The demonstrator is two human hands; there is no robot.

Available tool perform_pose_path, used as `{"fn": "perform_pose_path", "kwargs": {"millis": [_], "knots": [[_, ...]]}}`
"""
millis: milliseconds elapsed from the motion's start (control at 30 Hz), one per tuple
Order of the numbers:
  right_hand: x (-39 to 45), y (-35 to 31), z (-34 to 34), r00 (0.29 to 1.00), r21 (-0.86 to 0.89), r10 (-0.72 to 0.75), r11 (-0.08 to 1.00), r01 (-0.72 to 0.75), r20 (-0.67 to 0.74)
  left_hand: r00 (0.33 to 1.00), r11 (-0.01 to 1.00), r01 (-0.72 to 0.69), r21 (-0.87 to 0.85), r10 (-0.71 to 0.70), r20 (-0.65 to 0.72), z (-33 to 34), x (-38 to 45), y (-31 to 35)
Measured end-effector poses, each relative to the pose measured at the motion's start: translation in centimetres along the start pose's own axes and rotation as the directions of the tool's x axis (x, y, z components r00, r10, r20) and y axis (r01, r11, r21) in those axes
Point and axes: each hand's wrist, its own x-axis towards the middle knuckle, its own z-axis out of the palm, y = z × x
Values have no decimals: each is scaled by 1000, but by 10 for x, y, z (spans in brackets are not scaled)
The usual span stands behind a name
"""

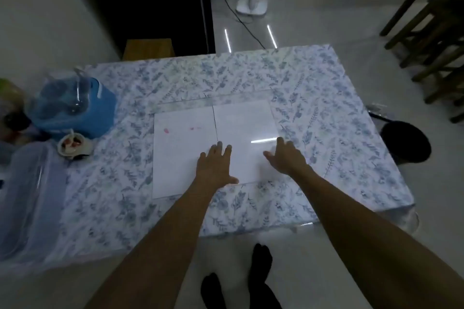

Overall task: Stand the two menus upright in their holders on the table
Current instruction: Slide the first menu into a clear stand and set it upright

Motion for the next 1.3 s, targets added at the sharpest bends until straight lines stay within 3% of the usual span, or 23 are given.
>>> {"fn": "perform_pose_path", "kwargs": {"millis": [67,133,467,633,800,933,1000,1067,1167,1300], "knots": [[5,11,4,990,27,121,993,-119,-77,999,1000,1,9,-1,41,11,5,8],[7,18,6,984,56,146,988,-141,-101,997,999,33,15,-34,71,26,8,13],[22,25,9,962,405,273,880,-247,-9,996,996,80,47,-82,36,36,15,17],[16,20,16,963,616,234,742,-265,132,996,996,84,32,-85,19,36,8,14],[2,23,1,986,770,160,622,-142,53,999,996,3,-85,1,49,29,-7,13],[-1,24,-30,988,796,126,605,-6,-88,990,997,-55,-51,48,-134,5,-23,17],[-5,22,-49,991,860,127,510,-23,-48,926,991,-132,30,134,-352,-13,-29,18],[-11,19,-69,990,912,143,407,-46,-13,846,975,-210,79,221,-485,-31,-28,18],[-20,13,-100,985,944,168,321,-82,29,779,966,-223,134,259,-571,-63,-25,20],[-20,12,-135,995,933,73,349,-90,69,716,956,-228,186,294,-633,-96,-12,22]]}}
